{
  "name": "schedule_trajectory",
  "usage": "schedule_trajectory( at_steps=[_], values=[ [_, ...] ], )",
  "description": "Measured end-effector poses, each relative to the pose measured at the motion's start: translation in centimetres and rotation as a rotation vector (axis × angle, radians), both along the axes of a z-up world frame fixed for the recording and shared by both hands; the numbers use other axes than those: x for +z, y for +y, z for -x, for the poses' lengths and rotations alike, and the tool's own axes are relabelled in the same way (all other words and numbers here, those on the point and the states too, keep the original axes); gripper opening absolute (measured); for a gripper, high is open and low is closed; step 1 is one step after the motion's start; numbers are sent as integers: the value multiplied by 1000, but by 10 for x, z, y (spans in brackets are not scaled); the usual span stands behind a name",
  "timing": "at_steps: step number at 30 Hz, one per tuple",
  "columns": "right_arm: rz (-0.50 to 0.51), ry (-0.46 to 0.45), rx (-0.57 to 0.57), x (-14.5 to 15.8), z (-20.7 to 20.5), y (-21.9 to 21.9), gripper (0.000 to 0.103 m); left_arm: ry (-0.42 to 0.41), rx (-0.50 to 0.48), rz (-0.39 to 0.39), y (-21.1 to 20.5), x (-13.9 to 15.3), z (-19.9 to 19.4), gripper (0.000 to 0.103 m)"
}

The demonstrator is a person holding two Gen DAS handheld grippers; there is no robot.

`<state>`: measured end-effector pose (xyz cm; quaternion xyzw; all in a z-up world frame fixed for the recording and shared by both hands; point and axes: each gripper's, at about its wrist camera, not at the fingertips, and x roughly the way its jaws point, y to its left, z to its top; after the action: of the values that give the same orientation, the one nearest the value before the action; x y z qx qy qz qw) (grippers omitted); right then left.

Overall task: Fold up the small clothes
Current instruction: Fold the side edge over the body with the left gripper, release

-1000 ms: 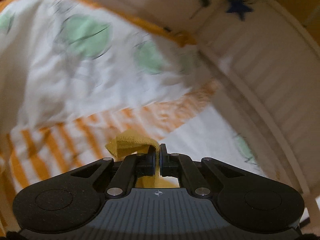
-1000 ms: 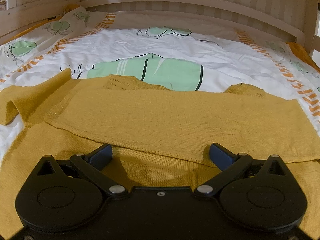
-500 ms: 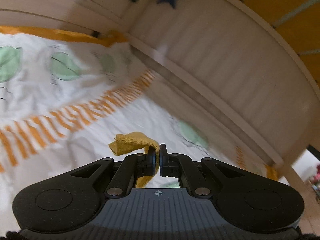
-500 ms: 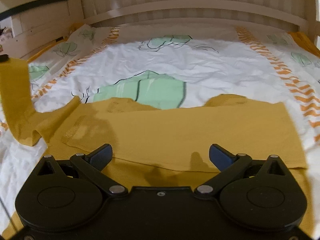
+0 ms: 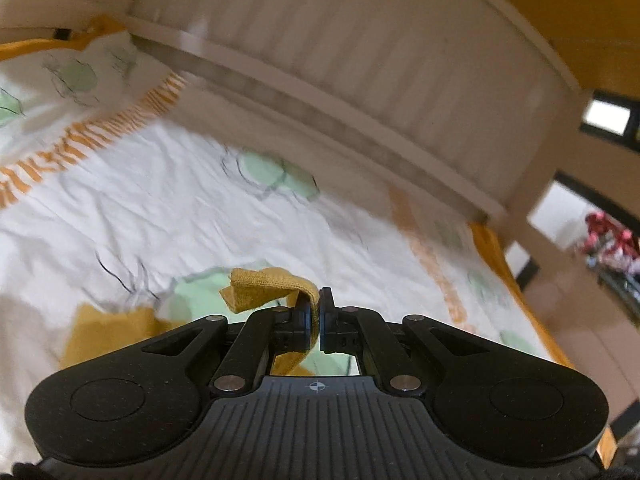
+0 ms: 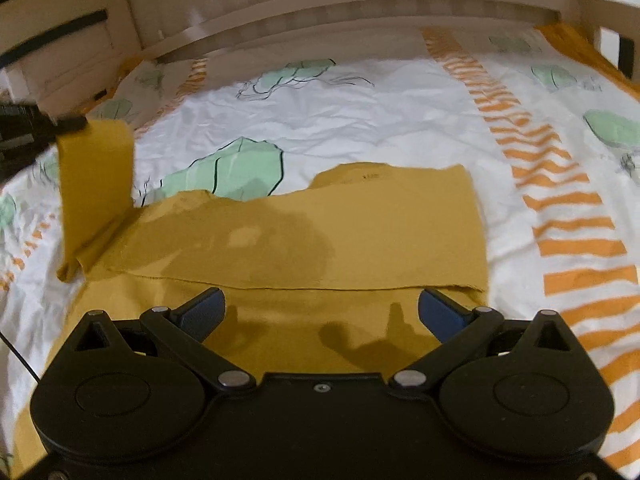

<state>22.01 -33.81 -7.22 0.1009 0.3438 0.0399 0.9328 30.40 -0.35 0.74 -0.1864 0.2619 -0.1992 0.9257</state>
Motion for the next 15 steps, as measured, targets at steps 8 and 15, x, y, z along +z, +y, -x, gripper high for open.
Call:
schedule_trajectory(
  at_steps=[8,15],
  values=[
    [-83,15,-41,12,-6,-40,102,9,-49,-59,-72,-2,-7,3],
    [-54,35,-58,23,-17,-60,102,23,-99,-107,-127,-12,-2,3]
  ],
)
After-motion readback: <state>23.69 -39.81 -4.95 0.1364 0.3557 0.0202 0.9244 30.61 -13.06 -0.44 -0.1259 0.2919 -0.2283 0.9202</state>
